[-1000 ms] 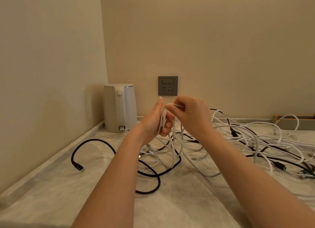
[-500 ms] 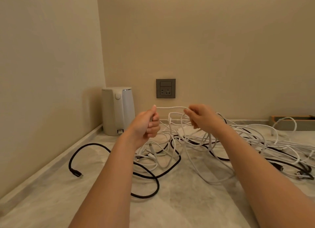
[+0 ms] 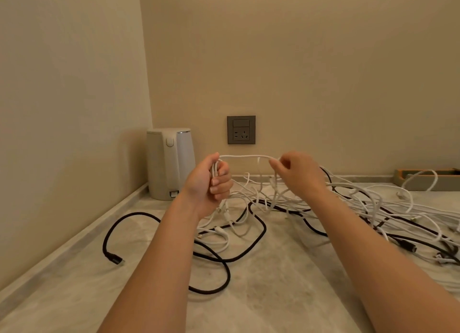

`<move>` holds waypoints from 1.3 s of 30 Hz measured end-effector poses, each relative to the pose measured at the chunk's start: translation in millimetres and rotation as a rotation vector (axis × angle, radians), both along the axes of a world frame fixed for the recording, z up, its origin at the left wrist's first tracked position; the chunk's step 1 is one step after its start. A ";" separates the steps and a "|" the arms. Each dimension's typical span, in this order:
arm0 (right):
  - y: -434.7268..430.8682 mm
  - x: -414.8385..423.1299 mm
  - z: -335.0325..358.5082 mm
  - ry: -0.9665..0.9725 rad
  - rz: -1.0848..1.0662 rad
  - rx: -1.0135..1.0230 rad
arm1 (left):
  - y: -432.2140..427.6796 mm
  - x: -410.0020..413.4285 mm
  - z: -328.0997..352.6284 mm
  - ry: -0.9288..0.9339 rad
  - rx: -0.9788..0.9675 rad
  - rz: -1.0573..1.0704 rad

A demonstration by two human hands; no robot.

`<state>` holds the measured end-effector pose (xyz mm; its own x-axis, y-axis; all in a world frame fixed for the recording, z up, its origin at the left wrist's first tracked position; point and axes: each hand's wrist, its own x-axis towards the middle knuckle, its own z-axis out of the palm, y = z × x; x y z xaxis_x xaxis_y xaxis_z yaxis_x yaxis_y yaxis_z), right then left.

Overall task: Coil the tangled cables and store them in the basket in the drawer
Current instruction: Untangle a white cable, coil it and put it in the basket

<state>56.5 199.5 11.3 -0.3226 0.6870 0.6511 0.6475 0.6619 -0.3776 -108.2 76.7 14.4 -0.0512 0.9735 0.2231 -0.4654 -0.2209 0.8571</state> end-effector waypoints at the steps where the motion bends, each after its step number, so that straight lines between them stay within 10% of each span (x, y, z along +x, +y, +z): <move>1: -3.8 -2.3 -1.1 0.001 0.054 0.016 | 0.4 0.1 0.0 -0.012 -0.006 0.004; 12: -36.9 -11.6 11.2 -0.023 0.335 -0.035 | -0.2 -5.4 -0.6 -0.265 -0.110 0.110; 24: -82.1 -20.9 12.1 -0.709 0.380 -0.211 | 4.0 4.2 -0.3 -0.622 0.027 0.227; 30: -87.9 -3.8 32.8 -0.684 0.465 -0.506 | 9.4 9.3 -0.6 -0.653 0.014 0.403; 39: -78.7 -13.5 22.4 -0.293 0.508 0.209 | 11.2 19.4 -0.7 -0.079 -0.076 0.601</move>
<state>43.0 120.8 33.7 -0.7614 0.2687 0.5900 0.2897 0.9552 -0.0612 -88.9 87.9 13.6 -0.6099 0.7822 0.1274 -0.3409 -0.4041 0.8488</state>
